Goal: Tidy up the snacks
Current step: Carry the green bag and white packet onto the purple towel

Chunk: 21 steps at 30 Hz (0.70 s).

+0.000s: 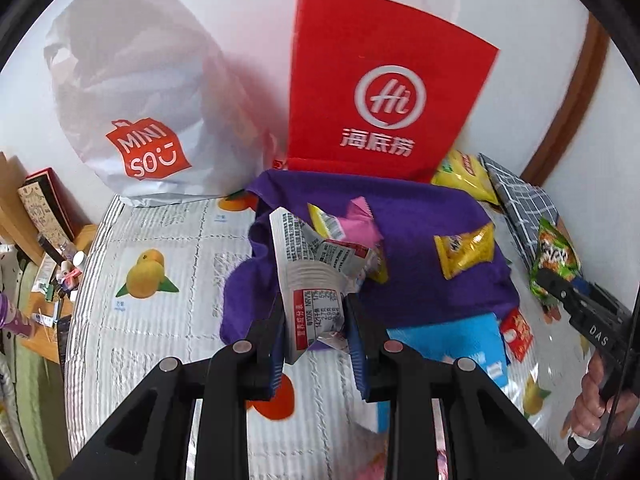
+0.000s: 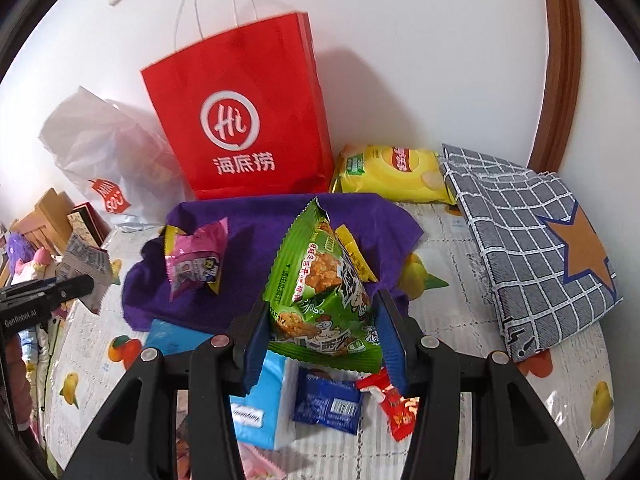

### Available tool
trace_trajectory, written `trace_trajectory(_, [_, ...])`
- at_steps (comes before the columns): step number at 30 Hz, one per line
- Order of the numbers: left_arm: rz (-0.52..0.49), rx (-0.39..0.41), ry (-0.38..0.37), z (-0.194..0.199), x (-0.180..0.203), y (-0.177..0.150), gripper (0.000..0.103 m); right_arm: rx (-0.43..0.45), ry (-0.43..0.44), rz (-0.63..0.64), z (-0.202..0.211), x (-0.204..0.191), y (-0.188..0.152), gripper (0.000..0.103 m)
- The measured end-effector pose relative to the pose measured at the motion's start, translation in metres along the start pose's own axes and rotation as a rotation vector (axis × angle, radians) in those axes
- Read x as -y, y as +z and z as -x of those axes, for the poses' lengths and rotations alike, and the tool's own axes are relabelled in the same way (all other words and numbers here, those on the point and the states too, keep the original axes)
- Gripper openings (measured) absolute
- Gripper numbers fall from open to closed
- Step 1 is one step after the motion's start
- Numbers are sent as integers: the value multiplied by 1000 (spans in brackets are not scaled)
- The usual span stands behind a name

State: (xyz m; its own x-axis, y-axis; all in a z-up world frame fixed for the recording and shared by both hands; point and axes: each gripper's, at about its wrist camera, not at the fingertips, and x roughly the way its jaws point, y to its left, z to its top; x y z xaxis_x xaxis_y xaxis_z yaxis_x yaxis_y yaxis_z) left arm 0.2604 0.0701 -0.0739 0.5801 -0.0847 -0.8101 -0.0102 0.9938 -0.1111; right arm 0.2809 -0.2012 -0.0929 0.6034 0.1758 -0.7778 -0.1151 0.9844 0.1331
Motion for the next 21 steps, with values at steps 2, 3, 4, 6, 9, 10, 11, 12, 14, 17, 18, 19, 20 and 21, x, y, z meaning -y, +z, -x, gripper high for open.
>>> trace_trajectory(2, [4,-6,3,-7,-4,4,26,-8,-5,-1,-7,1,1,49])
trace_trajectory(3, [2,-8,8,-12,-5,6,26,-13,-7,-3,-12,1,2,49])
trace_trajectory(4, [1,-11,10,-16,-7,8,26,-17,-8,-5,-16,2,3,49])
trace_trajectory(6, [6,-19,8,-24,-10,11,26,-26,-10,-4,-25,2,5,49])
trace_trajectory(9, [14,-34,9,-39,-14,16,26,-44,-11,4,-40,3,6,49])
trace_trajectory(10, [20,-40,10,-45,-15,18,26,-55,-11,6,-46,4,6,49])
trace_trajectory(11, [25,-46,9,-49,-16,18,26,-71,-16,6,-54,5,5,49])
trace_trajectory(12, [27,-54,8,-54,-17,19,26,-81,-18,5,-58,6,5,49])
trace_trajectory(14, [33,-66,7,-64,-19,19,26,-102,-15,2,-68,8,2,49])
trace_trajectory(17, [34,-88,10,-78,-18,20,26,-122,-18,4,-80,10,-2,49])
trace_trajectory(18, [34,-95,8,-82,-17,20,26,-129,-19,5,-84,11,-3,49])
trace_trajectory(19, [34,-100,5,-86,-17,20,26,-133,-20,4,-87,11,-3,49])
trace_trajectory(20, [33,-103,2,-91,-16,20,26,-136,-22,5,-91,11,-3,49])
trace_trajectory(21, [33,-104,0,-94,-15,21,26,-137,-25,7,-94,12,-3,49])
